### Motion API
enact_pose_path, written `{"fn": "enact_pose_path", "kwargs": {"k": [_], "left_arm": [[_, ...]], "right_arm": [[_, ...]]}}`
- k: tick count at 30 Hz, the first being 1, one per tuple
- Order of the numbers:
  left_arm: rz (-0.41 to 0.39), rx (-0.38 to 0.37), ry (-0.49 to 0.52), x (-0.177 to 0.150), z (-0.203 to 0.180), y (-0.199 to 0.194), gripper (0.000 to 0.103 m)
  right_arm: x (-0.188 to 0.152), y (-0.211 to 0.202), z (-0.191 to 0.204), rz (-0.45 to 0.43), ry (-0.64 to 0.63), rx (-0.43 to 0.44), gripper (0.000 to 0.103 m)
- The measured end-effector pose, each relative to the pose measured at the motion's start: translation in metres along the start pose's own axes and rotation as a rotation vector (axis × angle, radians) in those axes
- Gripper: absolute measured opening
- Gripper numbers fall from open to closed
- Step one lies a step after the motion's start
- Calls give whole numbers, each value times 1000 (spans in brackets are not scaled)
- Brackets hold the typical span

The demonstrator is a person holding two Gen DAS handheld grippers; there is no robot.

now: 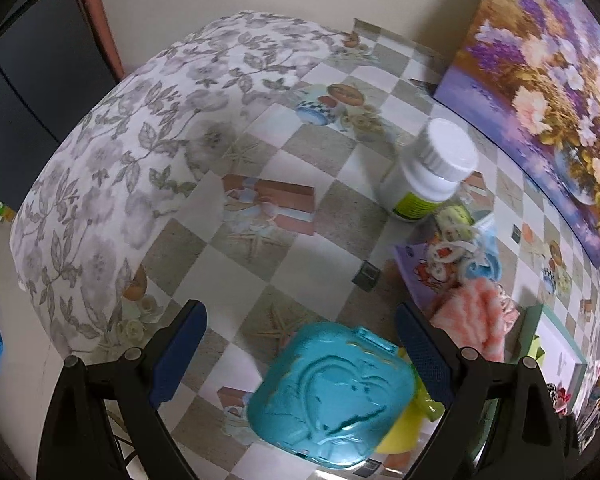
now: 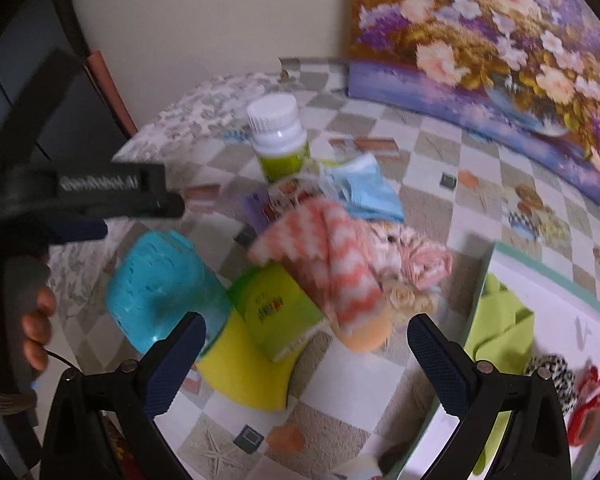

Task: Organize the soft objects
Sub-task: 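Move both open grippers over to the pile of items beside the tray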

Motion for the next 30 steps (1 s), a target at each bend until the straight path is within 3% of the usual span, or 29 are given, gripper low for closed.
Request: {"fn": "enact_pose_path", "kwargs": {"k": [7, 16, 27, 30], "left_arm": [[13, -1, -31, 2, 10, 6, 95], [28, -5, -40, 2, 11, 12, 95], [40, -3, -34, 3, 11, 17, 95], [40, -1, -32, 3, 10, 17, 95]], "right_arm": [[3, 14, 10, 27, -85, 6, 86], [-8, 40, 24, 95, -198, -19, 84], [-15, 67, 24, 148, -203, -18, 81], [-14, 68, 24, 146, -202, -16, 74]]}}
Point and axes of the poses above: each gripper's, at about its wrist camera, not at the fingertips, and y roughly the way its jaws point, z to its left, x to its top, the point moved 7 cm from there along y, roughly the way its jaws point, and after that the axes turned 2 degrees about x, right-handed, at the moved point
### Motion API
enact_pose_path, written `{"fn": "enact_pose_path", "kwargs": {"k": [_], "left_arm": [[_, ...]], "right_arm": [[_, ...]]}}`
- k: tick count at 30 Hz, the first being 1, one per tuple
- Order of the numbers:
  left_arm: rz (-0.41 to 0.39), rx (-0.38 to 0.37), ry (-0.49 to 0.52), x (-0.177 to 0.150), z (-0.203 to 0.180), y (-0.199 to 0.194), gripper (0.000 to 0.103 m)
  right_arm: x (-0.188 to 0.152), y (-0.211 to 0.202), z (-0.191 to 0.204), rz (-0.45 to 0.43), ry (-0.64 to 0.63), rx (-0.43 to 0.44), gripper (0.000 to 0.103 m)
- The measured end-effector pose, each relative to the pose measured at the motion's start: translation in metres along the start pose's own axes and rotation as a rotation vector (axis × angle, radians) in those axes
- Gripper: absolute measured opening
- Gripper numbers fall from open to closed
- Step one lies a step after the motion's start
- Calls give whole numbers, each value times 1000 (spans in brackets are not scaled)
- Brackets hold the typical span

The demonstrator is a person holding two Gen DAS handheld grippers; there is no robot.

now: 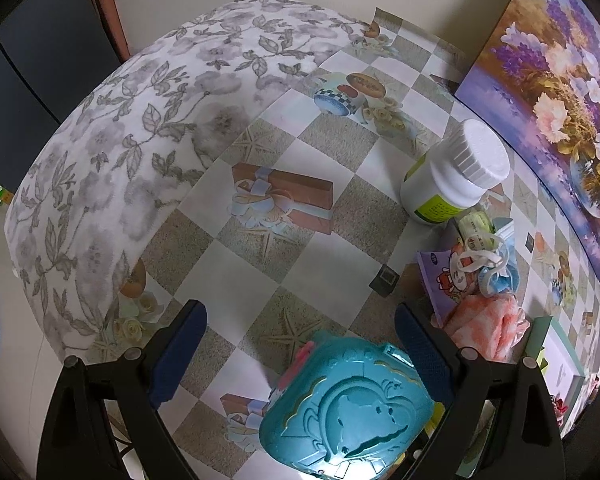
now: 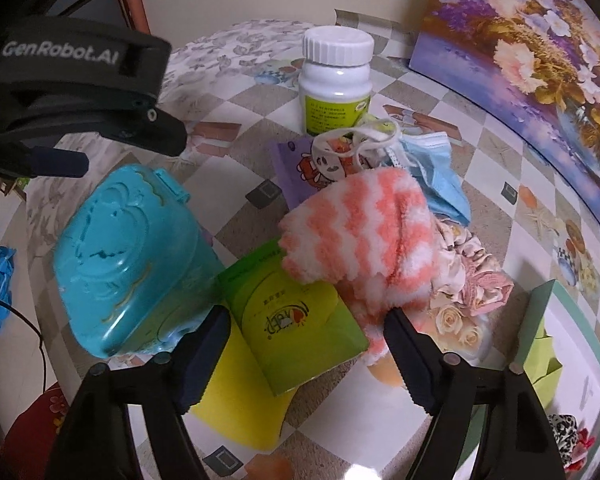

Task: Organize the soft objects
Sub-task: 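Move both open grippers over to the pile of items beside the tray, then close the right gripper on the pale green roll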

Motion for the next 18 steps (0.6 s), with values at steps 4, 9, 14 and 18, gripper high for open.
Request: {"fn": "enact_pose_path", "kwargs": {"k": [4, 9, 14, 18], "left_arm": [[-1, 3, 3, 0, 0, 0, 95], [-12, 10, 11, 0, -1, -3, 95], [-25, 12, 22, 0, -5, -9, 95], [-35, 8, 35, -2, -11, -14, 95]], "right_arm": [[1, -3, -1, -11, 2, 6, 63], [-1, -11, -3, -18, 18, 30, 62], [-7, -23, -2, -24, 37, 62, 59], [-12, -34, -3, -32, 66, 98, 58]]}}
Point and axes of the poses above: each gripper's, at about its wrist camera, not at the fingertips, and y roughly the way its jaws point, z to its left, x to its top, the point moved 7 cm from there along y, roughly the way its jaws point, and after that the axes turned 2 degrees about x, right-handed, at the moved point
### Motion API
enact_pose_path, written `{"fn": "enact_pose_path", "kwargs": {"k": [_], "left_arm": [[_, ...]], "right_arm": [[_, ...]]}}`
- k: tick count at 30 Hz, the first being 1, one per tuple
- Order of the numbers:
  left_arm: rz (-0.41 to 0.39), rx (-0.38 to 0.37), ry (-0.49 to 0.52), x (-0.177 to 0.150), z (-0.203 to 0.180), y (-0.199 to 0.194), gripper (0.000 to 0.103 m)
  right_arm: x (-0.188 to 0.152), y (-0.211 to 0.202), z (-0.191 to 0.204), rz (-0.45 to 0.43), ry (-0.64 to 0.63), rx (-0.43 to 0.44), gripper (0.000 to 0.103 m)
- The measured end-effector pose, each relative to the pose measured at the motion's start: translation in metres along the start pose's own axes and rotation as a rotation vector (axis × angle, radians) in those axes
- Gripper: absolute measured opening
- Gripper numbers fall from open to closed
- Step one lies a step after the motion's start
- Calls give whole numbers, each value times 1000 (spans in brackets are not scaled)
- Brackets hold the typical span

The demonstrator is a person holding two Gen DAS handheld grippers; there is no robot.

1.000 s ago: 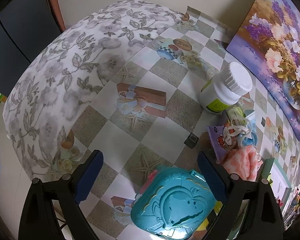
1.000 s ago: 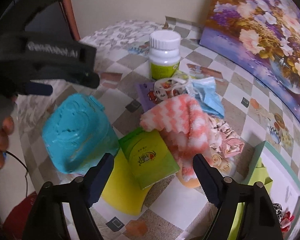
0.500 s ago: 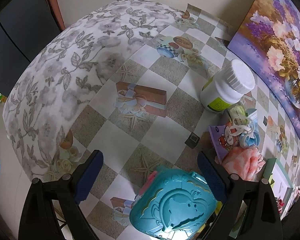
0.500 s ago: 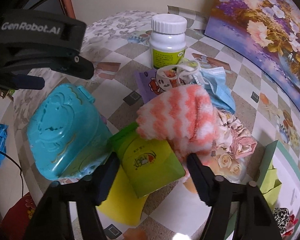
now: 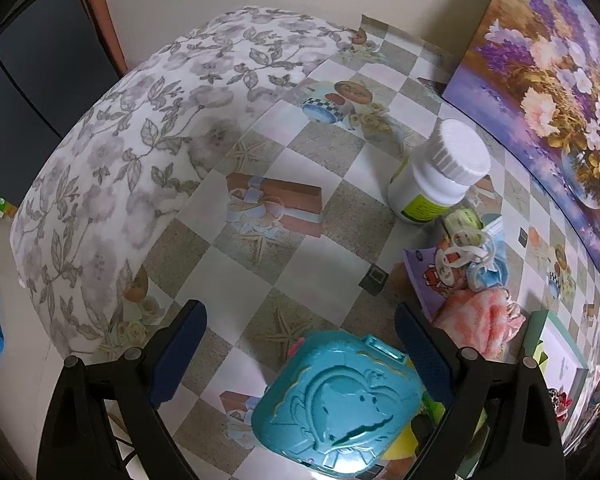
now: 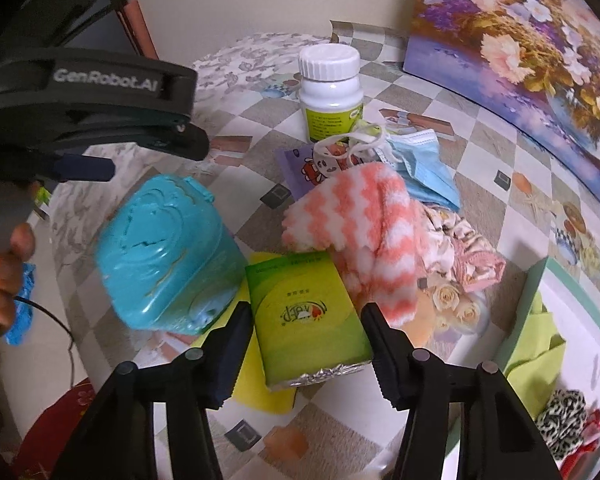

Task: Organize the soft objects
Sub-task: 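Close the right gripper on the pale green roll, then grasp the pink-white fuzzy cloth with the left gripper while the right holds the green roll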

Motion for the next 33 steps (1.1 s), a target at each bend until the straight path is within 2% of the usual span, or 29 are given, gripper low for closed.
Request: {"fn": "enact_pose_path", "kwargs": {"k": [11, 23, 27, 31, 33], "left_arm": [[-27, -2, 47, -3, -20, -13, 95], [-35, -29, 92, -8, -49, -18, 95], [-42, -75, 117, -10, -67, -18, 95], [-46, -160, 122, -14, -89, -18, 95], [-50, -167, 142, -17, -99, -17, 98]], "right_arm": [[-8, -29, -14, -35, 52, 14, 52], [-6, -67, -57, -121, 158, -11, 51], [-6, -83, -80, -153, 211, -38, 51], [-8, -99, -102, -181, 263, -63, 51], [-10, -106, -113, -194, 291, -69, 51]]}}
Point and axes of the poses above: each gripper's, at about its wrist camera, not at the fingertips, and y roughly the way its jaws point, z to its left, x to its top, the point moved 7 cm from there along y, roughly the way its jaws point, and after that the axes turned 2 degrees about x, right-handed, at the moved point
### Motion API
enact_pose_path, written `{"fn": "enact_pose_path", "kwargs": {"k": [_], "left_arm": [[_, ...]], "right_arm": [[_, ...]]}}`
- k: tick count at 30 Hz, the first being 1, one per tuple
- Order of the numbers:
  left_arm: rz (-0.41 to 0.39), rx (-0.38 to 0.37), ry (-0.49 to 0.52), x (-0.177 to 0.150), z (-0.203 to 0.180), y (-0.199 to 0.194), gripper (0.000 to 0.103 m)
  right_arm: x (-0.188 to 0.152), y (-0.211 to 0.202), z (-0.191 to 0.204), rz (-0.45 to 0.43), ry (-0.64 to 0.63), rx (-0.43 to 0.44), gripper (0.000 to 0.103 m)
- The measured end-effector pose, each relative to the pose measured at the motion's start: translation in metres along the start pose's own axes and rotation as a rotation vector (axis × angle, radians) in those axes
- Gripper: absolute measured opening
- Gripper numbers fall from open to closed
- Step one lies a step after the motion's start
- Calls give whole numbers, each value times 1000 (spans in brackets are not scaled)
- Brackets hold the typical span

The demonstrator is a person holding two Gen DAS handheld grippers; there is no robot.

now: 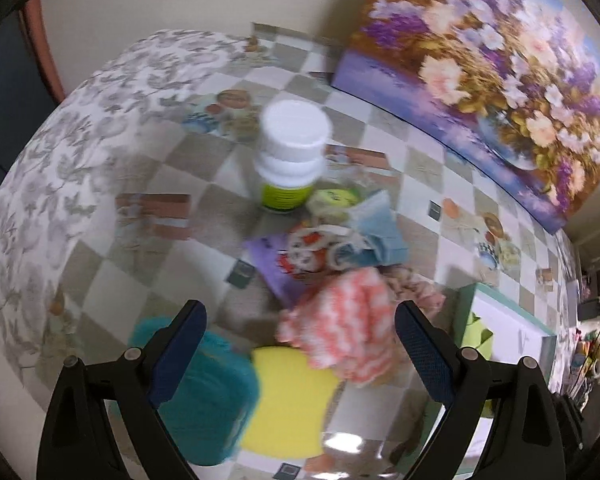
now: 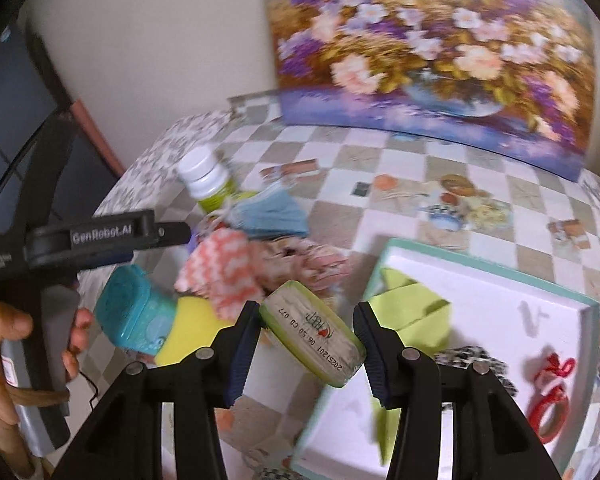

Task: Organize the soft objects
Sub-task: 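Grasp the pink-white fuzzy cloth with the left gripper while the right holds the green roll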

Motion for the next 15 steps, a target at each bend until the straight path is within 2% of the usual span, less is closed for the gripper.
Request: {"fn": "enact_pose_path", "kwargs": {"k": [1, 9, 12, 13, 15], "left_arm": [[-2, 4, 15, -1, -5, 1, 103], [-27, 73, 155, -7, -41, 13, 103], [-15, 78, 175, -10, -48, 22, 102], [-11, 82, 179, -11, -49, 25, 101], [-8, 97, 185, -13, -51, 30, 93]], "right_arm": [[1, -2, -5, -5, 13, -1, 51], [1, -17, -31, -23, 54, -12, 51], [1, -19, -36, -23, 60, -13, 51], [1, -20, -37, -24, 62, -13, 51], [1, -21, -40, -26, 69, -11, 51]]}}
Point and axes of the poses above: each gripper's, at about its wrist camera, not at the fingertips, and y roughly the way its jaws point, z to its left, x to its top, the point moved 7 cm from there along y, roughly the way its jaws point, and after that the axes turned 2 degrees about x, right-handed, at the moved point
